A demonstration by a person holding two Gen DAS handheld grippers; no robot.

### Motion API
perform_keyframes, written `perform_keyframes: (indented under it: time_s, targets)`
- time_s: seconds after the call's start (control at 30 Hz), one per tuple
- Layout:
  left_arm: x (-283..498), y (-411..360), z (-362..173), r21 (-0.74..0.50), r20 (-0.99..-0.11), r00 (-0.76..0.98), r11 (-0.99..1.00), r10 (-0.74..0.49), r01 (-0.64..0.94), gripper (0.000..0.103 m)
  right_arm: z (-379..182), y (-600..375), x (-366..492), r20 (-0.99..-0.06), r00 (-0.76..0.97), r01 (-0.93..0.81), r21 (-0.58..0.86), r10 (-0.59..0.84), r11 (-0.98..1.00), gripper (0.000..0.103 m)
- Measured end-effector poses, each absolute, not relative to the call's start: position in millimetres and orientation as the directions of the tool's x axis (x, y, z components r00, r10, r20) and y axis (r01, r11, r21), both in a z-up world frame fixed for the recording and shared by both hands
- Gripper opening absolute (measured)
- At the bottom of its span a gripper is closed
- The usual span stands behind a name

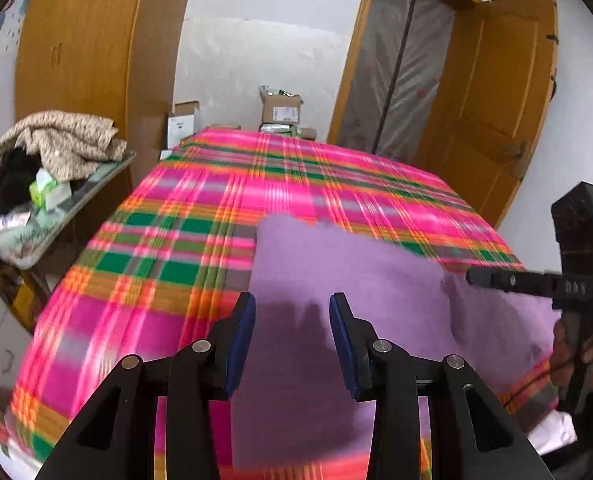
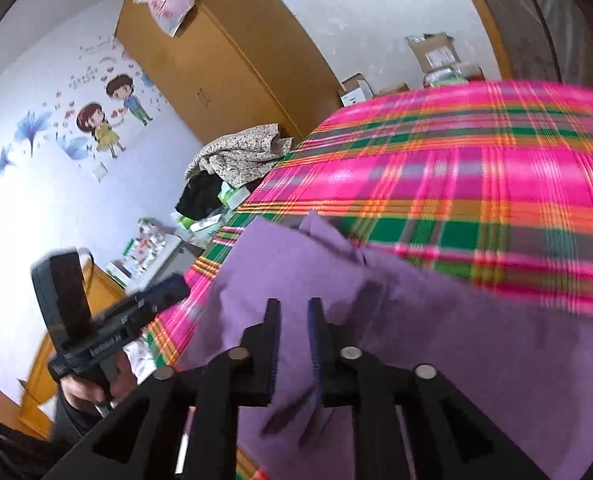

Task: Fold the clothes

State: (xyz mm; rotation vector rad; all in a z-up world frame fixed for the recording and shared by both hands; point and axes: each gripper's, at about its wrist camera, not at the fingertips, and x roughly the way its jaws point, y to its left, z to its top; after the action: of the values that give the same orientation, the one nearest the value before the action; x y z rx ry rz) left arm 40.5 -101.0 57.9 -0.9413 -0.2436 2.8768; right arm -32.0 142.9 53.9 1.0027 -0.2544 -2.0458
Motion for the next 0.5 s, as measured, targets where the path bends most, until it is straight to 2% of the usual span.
perform_keyframes:
  time_s: [0.13, 0.27, 0.4, 0.5]
  targets:
    - [0.7, -97.8, 61.3, -0.167, -0.582, -0.798, -0.983, 0.158, -0.073, 0.040, 51.5, 117.7, -49.5, -0.607, -0.346, 0.600, 0.444, -0.716, -0.666, 0.019]
    - [-38.8, -97.5, 42.2, -0.180, -0.643, -0.745, -0.980, 0.180, -0.082, 0.040, 30.8, 103.1, -73.3, -0.655, -0.329, 0.579, 0.429, -0.680, -0.693, 0.017]
    - [-53.3, -98.8, 20.9, -0.204, -0.685, -0.701, -0.976, 0.200, -0.079, 0.040, 16.8, 99.9, -83.0, -0.701, -0.328, 0.569, 0.390, -0.634, -0.724, 0.004]
    - [-58.6, -99.7, 11.7, -0.220, -0.700, -0.681, -0.972, 0.215, -0.081, 0.041, 9.7, 98.6, -84.0, -0.719, -0.319, 0.572, 0.373, -0.618, -0.730, 0.003]
